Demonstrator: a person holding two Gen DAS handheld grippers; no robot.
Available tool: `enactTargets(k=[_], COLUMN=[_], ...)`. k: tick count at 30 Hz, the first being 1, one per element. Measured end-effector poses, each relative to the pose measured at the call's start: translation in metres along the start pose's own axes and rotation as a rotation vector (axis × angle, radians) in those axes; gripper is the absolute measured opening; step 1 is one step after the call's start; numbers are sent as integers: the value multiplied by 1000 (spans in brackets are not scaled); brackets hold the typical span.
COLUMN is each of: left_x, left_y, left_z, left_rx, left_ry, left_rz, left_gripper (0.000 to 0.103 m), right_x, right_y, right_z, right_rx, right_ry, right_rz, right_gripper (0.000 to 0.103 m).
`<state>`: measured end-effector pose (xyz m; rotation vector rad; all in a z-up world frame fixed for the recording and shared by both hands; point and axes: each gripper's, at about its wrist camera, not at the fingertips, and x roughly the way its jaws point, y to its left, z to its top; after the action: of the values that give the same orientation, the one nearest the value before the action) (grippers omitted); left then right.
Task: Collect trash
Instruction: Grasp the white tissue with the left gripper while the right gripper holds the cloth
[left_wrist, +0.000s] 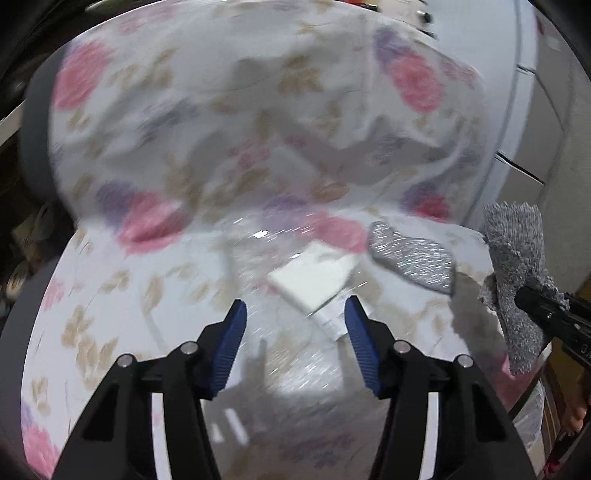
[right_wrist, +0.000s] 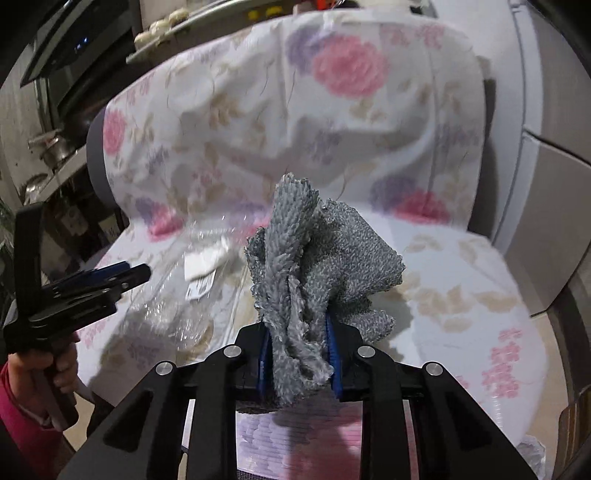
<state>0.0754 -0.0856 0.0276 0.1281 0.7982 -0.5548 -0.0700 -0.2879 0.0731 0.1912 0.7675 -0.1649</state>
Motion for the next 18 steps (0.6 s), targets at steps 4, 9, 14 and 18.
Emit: enactTargets(k=[4,9,14,18], left_x=[27,62,89,89], left_y=[-18,-22,-9,-10], left_z=[14,22,22,16], left_rx=[21,-7,-71,-41], left_ry=[41,89,158,157], left_rz=[-18,-13,4,39], left_gripper=[57,64,61,45], right_x=[-7,-4,1,6], right_y=[-11,-20,-27,-28], right_z=[3,3,-1,-5], right_rx=[16,26,44,51], right_ry=[-27,-27,-20,-8], right_rz=[-18,-18,-10,-7], right_gripper=[26,26,26,26])
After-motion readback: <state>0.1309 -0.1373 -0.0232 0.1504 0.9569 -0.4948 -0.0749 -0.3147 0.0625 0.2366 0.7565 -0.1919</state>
